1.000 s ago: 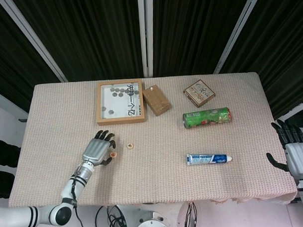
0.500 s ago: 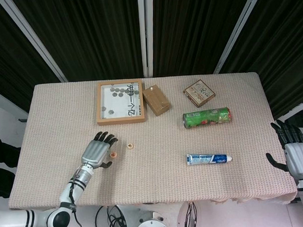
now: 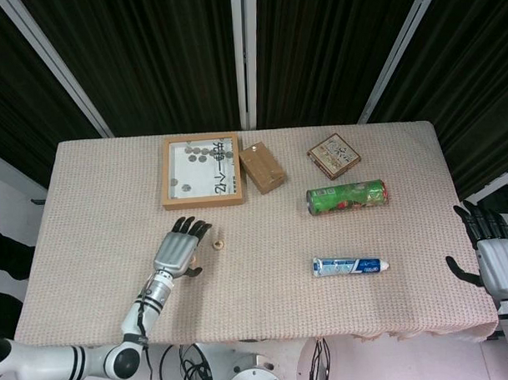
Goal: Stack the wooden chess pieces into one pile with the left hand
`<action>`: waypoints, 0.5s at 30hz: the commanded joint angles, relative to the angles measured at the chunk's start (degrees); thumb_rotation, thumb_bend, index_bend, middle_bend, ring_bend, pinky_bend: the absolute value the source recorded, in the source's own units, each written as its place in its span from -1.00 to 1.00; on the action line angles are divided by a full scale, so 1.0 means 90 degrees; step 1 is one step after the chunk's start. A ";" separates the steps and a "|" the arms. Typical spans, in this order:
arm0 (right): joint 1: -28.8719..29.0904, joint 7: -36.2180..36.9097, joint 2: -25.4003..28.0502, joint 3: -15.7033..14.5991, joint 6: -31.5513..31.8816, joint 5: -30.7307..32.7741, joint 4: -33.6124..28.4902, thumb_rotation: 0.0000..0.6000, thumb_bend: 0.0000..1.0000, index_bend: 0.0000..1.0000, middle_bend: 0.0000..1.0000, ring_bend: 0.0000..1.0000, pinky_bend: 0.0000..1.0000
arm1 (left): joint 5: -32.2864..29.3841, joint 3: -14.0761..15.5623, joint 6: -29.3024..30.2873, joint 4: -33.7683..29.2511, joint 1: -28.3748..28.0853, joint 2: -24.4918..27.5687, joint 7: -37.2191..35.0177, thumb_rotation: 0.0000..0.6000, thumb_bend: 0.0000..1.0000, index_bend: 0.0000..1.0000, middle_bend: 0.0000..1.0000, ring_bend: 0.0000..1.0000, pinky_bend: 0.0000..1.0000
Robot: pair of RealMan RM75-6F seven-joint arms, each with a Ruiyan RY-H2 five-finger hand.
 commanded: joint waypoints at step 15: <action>0.0020 -0.0027 -0.0012 -0.0025 -0.0053 -0.0013 -0.0005 1.00 -0.51 -1.00 -1.00 -1.00 -1.00 | -0.0248 -0.0136 -0.0193 0.0306 -0.0082 -0.0046 -0.0071 1.00 -0.68 -0.78 -0.84 -1.00 -1.00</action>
